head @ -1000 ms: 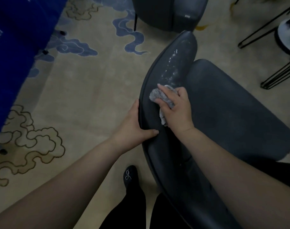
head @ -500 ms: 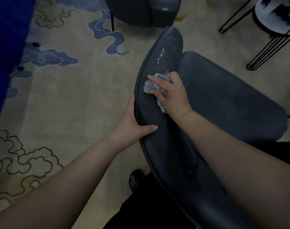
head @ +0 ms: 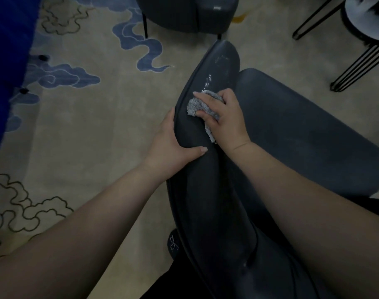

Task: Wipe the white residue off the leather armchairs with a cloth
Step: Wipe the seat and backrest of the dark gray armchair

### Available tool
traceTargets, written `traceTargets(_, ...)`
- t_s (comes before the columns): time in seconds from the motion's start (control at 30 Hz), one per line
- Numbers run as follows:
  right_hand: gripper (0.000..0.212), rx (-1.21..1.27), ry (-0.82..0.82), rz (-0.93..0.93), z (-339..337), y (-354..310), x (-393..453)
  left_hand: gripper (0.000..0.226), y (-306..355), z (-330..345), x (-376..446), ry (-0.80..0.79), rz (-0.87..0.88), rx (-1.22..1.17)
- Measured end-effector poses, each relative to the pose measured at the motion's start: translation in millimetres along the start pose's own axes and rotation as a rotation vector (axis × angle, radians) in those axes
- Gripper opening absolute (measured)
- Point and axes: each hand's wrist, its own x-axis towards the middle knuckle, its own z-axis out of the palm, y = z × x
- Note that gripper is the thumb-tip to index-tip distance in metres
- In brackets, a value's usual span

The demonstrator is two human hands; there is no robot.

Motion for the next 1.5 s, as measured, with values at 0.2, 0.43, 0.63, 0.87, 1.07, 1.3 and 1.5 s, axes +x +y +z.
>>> traceTargets(0.2,0.039,0.008,0.016,-0.016,-2,18,22,0.089,11,12,30,0.112,-0.06,0.095)
traceTargets(0.43,0.039,0.05,0.0,0.079,-5,35,45,0.102,8,20,28,0.223,-0.111,0.276)
traceTargets(0.63,0.039,0.231,0.075,0.272,-9,36,47,0.098,11,24,26,0.258,-0.132,0.432)
traceTargets(0.87,0.041,0.123,0.023,0.129,-1,39,54,0.093,11,25,29,0.281,-0.133,0.484)
traceTargets(1.07,0.039,0.155,0.036,0.188,4,49,68,0.095,10,27,31,0.301,-0.135,0.458)
traceTargets(1.3,0.036,0.343,0.145,0.499,0,63,102,0.095,7,30,29,0.314,-0.136,0.476)
traceTargets(1.5,0.04,0.377,0.041,0.366,4,34,39,0.094,6,30,29,0.315,-0.131,0.487)
